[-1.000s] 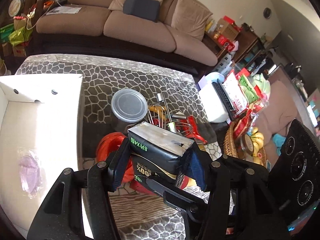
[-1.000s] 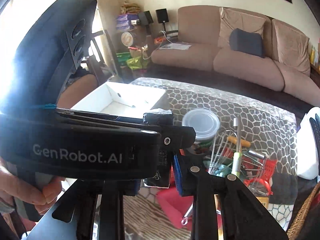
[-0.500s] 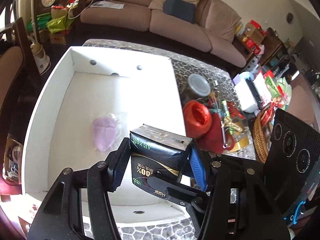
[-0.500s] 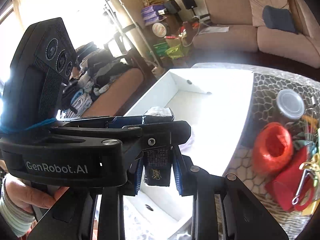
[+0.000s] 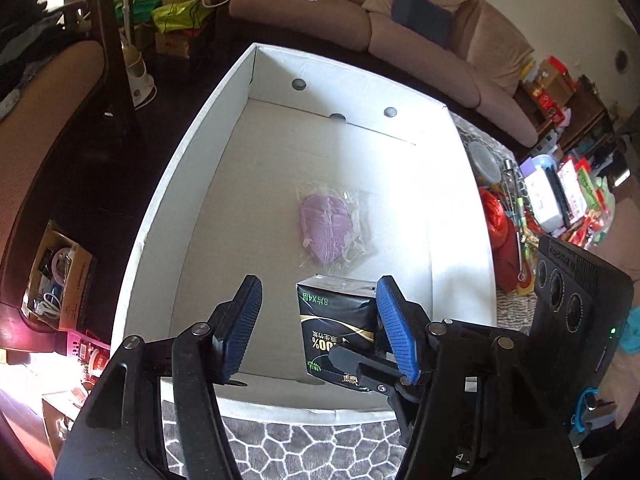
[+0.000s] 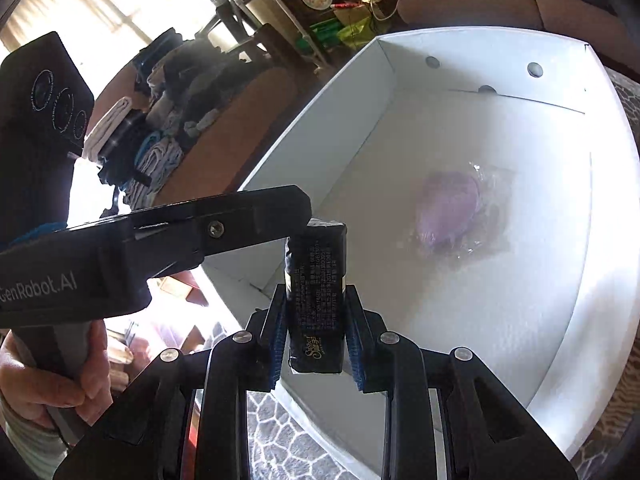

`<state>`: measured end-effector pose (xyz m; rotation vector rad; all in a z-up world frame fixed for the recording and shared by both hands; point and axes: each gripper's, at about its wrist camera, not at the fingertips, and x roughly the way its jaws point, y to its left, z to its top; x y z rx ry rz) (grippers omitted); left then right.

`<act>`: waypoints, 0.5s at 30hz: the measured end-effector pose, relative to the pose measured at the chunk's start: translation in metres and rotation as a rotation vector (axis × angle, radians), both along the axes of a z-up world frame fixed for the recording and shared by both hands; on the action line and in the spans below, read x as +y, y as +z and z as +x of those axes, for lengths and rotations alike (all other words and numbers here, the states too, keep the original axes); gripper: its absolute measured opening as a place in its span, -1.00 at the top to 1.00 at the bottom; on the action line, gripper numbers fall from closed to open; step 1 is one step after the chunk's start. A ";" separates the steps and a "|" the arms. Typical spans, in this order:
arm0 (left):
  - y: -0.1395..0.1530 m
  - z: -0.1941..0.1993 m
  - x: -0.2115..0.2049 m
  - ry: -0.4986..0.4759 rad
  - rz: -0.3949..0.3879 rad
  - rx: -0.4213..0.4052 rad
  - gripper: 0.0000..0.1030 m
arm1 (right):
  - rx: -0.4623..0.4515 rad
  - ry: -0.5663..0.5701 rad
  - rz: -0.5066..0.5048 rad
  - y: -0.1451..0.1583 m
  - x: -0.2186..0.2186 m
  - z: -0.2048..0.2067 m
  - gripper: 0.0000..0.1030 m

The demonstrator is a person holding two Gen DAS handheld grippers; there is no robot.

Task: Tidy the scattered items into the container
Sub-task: 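Open the left gripper to drop the packet into the box, withdraw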

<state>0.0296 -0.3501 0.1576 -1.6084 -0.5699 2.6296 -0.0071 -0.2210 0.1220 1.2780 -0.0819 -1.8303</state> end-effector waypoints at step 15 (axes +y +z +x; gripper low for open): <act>-0.017 -0.006 -0.005 0.018 0.023 -0.010 -0.10 | -0.206 -0.135 0.183 -0.039 0.012 -0.039 0.43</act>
